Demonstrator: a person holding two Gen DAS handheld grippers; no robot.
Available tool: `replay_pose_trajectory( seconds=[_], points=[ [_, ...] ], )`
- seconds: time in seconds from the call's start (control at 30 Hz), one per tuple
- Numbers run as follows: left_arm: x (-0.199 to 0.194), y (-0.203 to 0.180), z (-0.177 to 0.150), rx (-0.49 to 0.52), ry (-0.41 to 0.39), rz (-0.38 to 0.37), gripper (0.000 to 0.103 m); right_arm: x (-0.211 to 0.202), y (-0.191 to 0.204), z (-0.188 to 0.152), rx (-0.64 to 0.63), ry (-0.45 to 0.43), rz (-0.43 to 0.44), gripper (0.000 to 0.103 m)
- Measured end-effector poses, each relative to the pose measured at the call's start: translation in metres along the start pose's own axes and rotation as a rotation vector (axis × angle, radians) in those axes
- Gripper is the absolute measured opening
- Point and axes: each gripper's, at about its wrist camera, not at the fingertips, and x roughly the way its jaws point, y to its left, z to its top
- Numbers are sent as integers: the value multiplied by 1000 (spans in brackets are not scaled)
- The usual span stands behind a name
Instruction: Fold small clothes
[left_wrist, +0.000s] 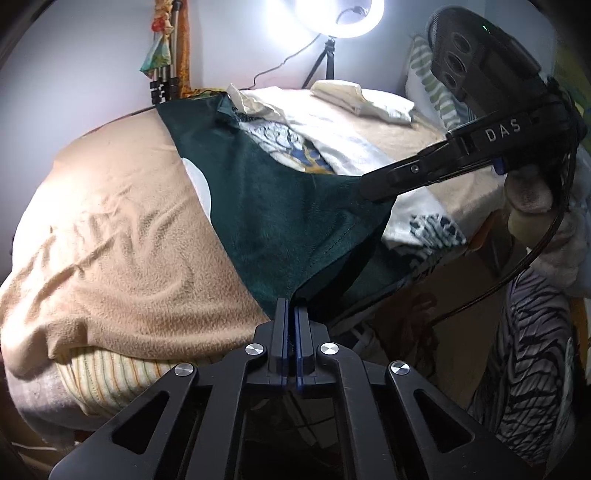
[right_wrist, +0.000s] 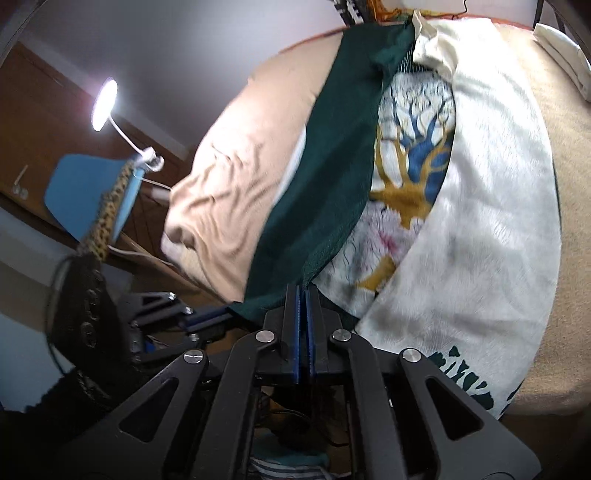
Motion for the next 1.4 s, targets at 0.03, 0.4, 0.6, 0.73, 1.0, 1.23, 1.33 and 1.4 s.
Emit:
replay_pose_trajectory(
  seconds=[0.03, 0.4, 0.6, 0.73, 1.0, 1.23, 1.33, 1.4],
  points=[
    [-4, 2, 2, -18, -11, -2, 1, -2, 0, 1, 8, -3, 6, 5],
    [-22, -7, -14, -82, -14, 72, 1, 2, 4, -11, 44, -9, 43, 4],
    [-27, 8, -27, -142, 16, 23, 1, -4, -9, -45, -21, 13, -134, 13],
    [-31, 37, -16, -296, -2, -58, 13, -52, -41, -74, 86, -135, -174, 56],
    [6, 45, -14, -461, 96, -198, 17, -74, -123, -106, 353, -151, -131, 56],
    [16, 36, -16, -491, 132, -246, 4, -50, -127, -96, 319, -93, -2, 54],
    [13, 38, -14, -507, 120, -264, 2, -42, -124, -91, 315, -46, 53, 5],
    [0, 38, -10, -507, 93, -272, 2, -53, -120, -91, 304, -61, 72, 4]
  ],
)
